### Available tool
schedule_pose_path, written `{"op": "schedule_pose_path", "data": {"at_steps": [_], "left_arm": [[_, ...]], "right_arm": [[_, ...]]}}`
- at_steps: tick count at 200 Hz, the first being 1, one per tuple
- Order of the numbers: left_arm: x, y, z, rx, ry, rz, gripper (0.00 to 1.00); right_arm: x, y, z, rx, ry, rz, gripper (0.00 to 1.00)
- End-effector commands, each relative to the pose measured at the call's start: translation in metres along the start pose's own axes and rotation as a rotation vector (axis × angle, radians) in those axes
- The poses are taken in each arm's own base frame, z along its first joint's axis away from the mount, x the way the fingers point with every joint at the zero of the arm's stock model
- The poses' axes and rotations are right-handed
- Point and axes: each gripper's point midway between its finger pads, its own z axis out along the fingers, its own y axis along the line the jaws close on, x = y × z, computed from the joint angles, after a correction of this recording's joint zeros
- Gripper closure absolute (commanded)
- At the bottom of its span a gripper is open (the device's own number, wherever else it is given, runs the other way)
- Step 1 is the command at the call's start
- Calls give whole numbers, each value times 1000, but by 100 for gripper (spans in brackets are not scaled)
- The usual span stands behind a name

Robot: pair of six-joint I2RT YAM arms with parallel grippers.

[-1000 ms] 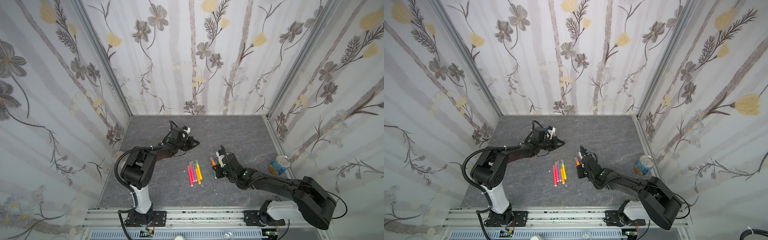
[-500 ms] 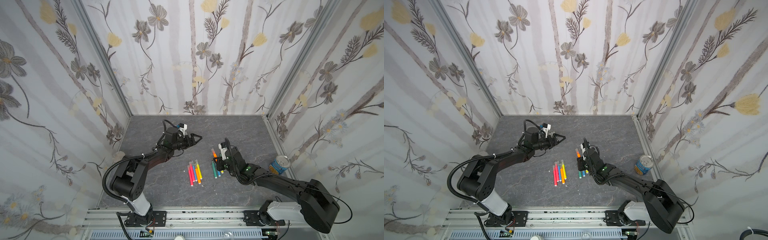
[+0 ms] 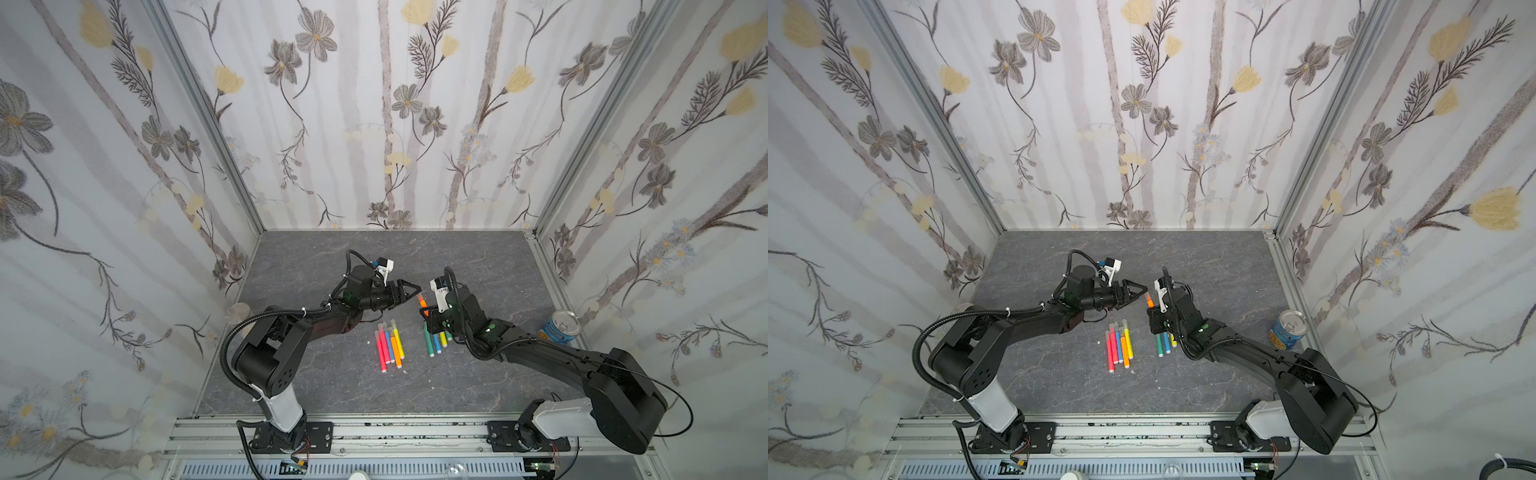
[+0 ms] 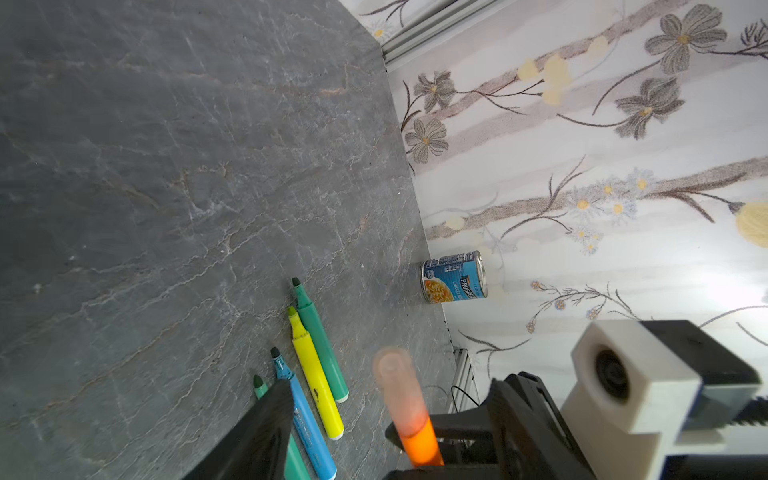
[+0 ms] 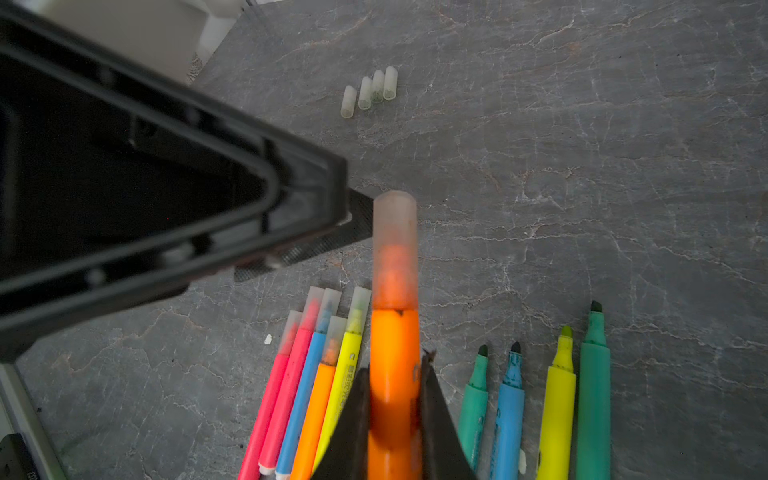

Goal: Open the pen caps

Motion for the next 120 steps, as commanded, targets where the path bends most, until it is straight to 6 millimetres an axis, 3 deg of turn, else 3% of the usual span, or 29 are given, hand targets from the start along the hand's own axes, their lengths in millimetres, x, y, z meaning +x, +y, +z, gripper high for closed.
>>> {"op": "schedule_pose_path", "data": {"at_steps": [1, 29, 120], "left_arm": [[-1, -21, 5, 147, 0, -55, 39], [4, -25, 10, 219, 12, -101, 52], [3, -15, 15, 179, 4, -113, 76]], "right_arm": [[-13, 6, 1, -26, -50, -13, 100], [-13, 5, 2, -25, -55, -16, 100], [-13, 3, 5, -23, -51, -13, 100]]}}
